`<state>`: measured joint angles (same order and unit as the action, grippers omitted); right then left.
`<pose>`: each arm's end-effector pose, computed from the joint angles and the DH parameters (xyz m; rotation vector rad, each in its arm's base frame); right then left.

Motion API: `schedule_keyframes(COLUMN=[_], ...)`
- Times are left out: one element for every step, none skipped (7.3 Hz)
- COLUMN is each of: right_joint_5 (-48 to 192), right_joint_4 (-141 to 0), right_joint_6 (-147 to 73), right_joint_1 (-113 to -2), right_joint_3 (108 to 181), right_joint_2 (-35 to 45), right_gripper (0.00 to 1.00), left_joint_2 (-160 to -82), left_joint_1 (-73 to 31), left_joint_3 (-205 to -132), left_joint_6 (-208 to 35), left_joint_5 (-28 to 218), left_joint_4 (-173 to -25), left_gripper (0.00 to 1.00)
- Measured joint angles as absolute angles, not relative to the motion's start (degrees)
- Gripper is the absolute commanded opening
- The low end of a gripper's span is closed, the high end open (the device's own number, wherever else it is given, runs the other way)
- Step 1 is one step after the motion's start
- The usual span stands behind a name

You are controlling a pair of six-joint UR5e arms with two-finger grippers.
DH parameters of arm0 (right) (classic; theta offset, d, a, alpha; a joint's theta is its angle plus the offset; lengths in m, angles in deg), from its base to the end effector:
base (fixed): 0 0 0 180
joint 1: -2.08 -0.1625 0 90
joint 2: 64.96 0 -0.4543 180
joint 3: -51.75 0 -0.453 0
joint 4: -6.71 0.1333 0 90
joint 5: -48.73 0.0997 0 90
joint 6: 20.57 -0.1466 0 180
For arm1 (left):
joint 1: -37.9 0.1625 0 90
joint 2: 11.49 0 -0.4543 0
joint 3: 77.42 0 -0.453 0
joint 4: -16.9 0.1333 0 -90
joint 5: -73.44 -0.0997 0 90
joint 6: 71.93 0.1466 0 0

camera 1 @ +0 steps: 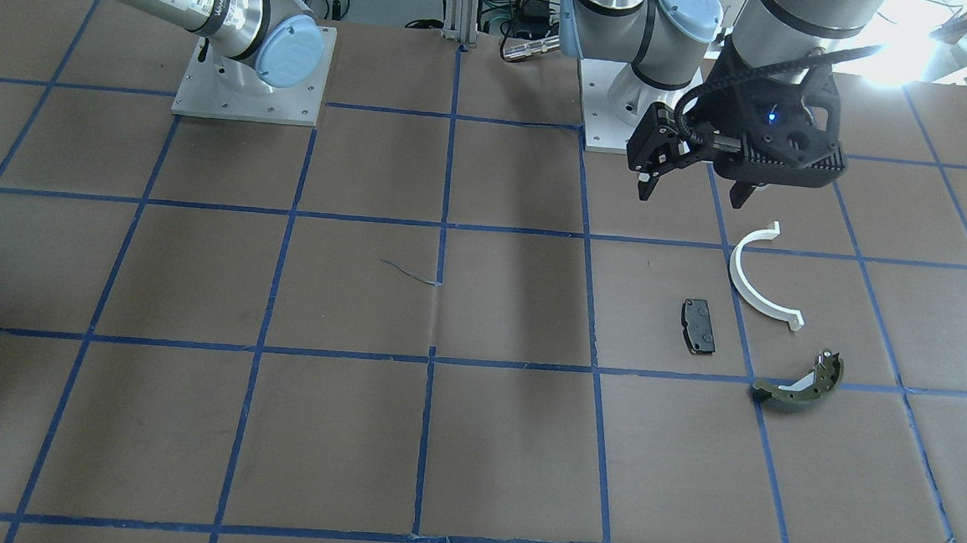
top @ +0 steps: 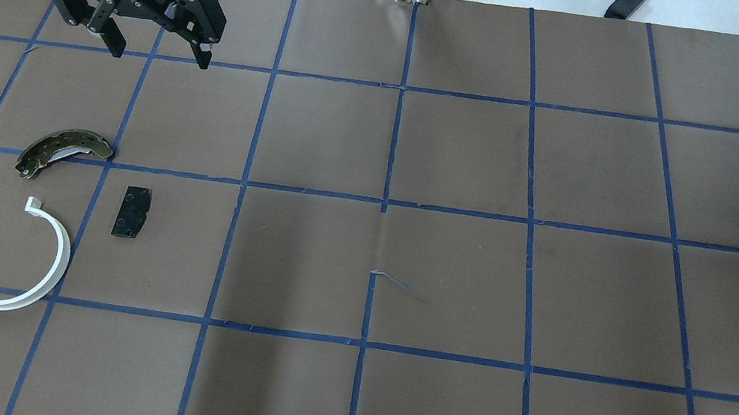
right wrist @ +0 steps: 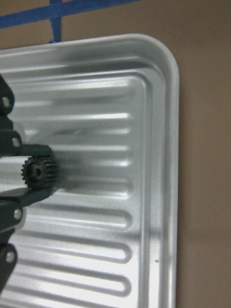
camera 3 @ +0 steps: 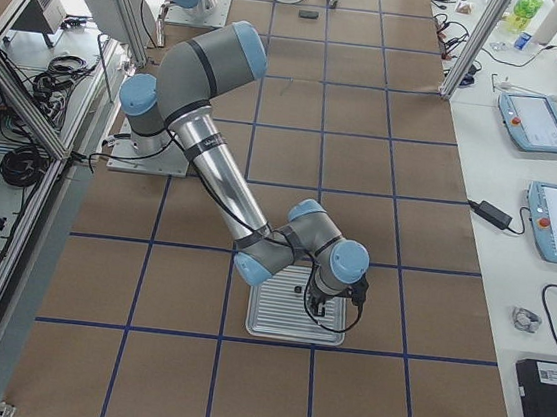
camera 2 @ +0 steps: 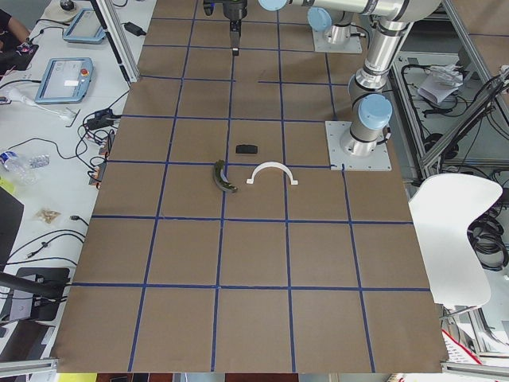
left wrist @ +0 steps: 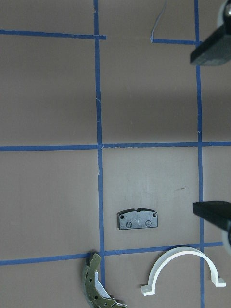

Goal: Place bearing gear from tray to pile

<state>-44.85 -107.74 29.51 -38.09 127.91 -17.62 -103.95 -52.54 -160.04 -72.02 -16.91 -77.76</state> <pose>-0.5259 -0.6064 0.1247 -0.0105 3.1197 0.1512 -0.1368 -0.5702 0.5091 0.0096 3.1355 -0.0072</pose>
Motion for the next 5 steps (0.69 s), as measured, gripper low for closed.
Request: schedule_keyframes(right_joint_5=[-44.8,-44.9,-44.9,-44.8,-44.6], right_joint_4=[-107.7,-107.6,-107.5,-107.3,-107.2], right_joint_6=[29.5,29.4,29.2,28.9,28.7], right_joint_1=[-38.1,-38.1,-38.1,-38.2,-38.7], right_joint_3=[128.0,128.0,127.9,128.0,128.1], right_joint_2=[-17.5,-17.1,-16.4,-15.3,-13.6], right_gripper=[0.26,0.26,0.27,0.26,0.25], left_joint_2=[-103.9,-103.9,-103.9,-103.9,-103.9], left_joint_1=[-52.5,-52.5,-52.5,-52.5,-52.5], left_joint_3=[-160.0,-160.0,-160.0,-160.0,-160.0], left_joint_6=[-72.0,-72.0,-72.0,-72.0,-72.0], left_joint_5=[-16.9,-16.9,-16.9,-16.9,-16.9], left_joint_4=[-77.8,-77.8,-77.8,-77.8,-77.8], left_gripper=[1.0,1.0,1.0,1.0,1.0])
